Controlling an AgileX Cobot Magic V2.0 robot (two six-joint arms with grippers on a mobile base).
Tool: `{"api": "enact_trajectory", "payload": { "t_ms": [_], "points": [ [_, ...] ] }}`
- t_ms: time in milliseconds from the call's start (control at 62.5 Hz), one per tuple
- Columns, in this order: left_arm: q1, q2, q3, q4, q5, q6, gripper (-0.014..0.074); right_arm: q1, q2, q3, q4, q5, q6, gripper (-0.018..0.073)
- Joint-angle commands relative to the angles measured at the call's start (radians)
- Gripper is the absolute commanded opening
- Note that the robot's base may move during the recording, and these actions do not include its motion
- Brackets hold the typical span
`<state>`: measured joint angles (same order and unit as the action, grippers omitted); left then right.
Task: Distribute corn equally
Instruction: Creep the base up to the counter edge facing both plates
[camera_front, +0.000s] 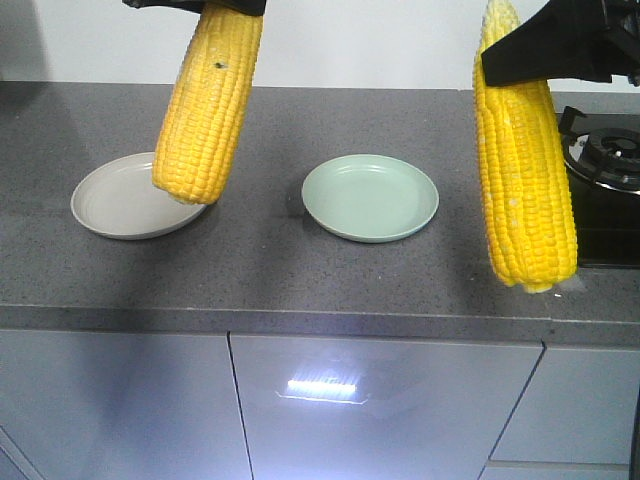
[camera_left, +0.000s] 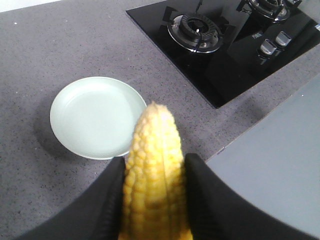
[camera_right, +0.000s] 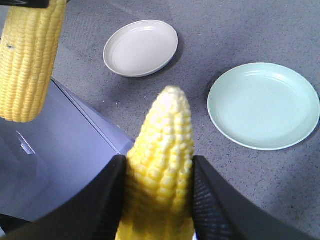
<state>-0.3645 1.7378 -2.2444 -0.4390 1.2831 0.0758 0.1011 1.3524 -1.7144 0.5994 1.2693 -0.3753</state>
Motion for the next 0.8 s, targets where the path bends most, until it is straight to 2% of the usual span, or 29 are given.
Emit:
{"api": "enact_trajectory", "payload": {
  "t_ms": [0, 784],
  "points": [
    [0.001, -0.041, -0.02, -0.033, -0.026, -0.006, -0.0006, -0.006, -0.02, -0.027, 0.038, -0.036, -0.005, -0.0002],
    [0.001, -0.041, -0.02, -0.033, -0.026, -0.006, -0.0006, -0.006, -0.02, -0.027, 0.038, -0.036, -0.005, -0.0002]
  ]
}}
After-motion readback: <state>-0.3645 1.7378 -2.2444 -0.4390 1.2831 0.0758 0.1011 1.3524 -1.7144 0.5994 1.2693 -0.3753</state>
